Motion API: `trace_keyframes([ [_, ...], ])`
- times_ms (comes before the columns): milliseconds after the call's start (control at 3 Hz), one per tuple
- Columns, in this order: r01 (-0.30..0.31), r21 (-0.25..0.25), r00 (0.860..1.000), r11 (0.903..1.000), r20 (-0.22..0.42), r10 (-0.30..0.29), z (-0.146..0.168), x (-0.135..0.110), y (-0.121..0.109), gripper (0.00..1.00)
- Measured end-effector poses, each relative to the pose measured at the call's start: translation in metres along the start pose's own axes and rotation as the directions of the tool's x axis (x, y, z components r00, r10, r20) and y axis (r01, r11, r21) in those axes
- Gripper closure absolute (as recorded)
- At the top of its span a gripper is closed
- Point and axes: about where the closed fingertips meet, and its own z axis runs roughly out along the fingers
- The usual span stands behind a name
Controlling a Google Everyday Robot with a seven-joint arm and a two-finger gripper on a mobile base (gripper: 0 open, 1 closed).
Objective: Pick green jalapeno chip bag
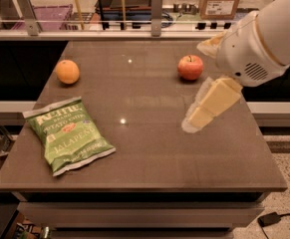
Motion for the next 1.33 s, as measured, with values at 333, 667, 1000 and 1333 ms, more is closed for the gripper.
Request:
trace_keyframes([
  [333,-0.012,-0.023,0.999,0.9997,0.047,0.013,0.026,-0.008,0.007,0.00],
  [667,0.000,-0.031,0.999,0.9995,0.049,0.002,0.035,-0.015,0.003,0.00],
  [1000,0.016,-0.048,0.997,0.9987,0.072,-0.012,0.054,-0.025,0.003,0.00],
  [1333,0.039,-0.056,0.994,0.9977,0.105,-0.033,0.071,-0.038,0.009,0.00],
])
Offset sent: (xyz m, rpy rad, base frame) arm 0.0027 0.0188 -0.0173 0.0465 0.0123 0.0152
